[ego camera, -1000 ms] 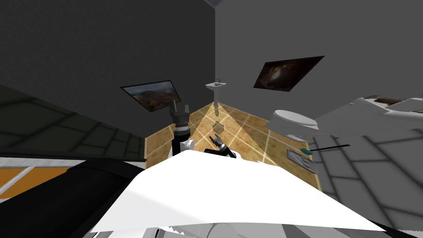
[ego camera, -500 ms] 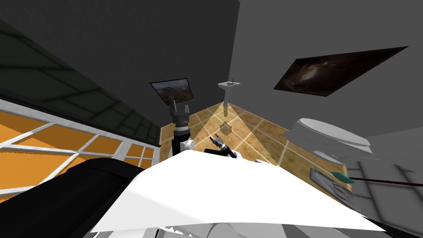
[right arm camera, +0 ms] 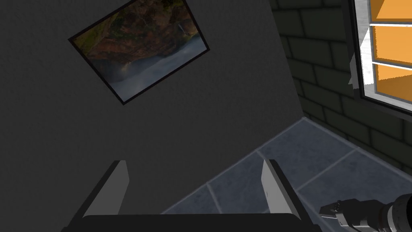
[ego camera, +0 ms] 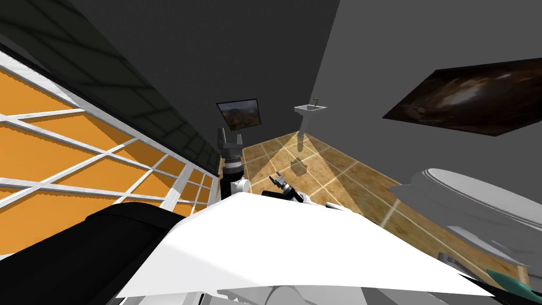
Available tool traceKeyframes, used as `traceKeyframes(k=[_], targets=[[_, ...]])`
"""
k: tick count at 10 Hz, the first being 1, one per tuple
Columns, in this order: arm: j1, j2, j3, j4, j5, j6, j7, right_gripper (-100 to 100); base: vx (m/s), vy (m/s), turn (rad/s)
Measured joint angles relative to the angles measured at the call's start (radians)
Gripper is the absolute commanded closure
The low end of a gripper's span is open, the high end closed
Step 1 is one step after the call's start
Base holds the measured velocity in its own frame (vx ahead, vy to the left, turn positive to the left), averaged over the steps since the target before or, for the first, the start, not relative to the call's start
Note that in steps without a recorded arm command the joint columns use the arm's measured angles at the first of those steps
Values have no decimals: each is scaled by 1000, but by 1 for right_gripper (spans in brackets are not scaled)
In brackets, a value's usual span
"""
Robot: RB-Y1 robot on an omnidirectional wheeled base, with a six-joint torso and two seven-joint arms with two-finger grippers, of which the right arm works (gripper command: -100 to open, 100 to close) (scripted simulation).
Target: Pull the door open
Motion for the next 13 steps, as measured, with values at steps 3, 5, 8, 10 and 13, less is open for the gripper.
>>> traceKeyframes(k=[3, 5, 8, 10, 13], targets=[[-18, 1, 26, 27, -12, -6, 25, -100, -29, 139, 384], [-30, 1, 44, 49, -20, -13, 39, -100, 0, 147, 357], [-47, 3, 71, 80, -32, -22, 63, -100, 7, 156, 354], [-57, 4, 86, 98, -39, -27, 77, -100, -1, 141, 334], [-71, 7, 108, 127, -49, -36, 95, -100, 15, 158, 323]])
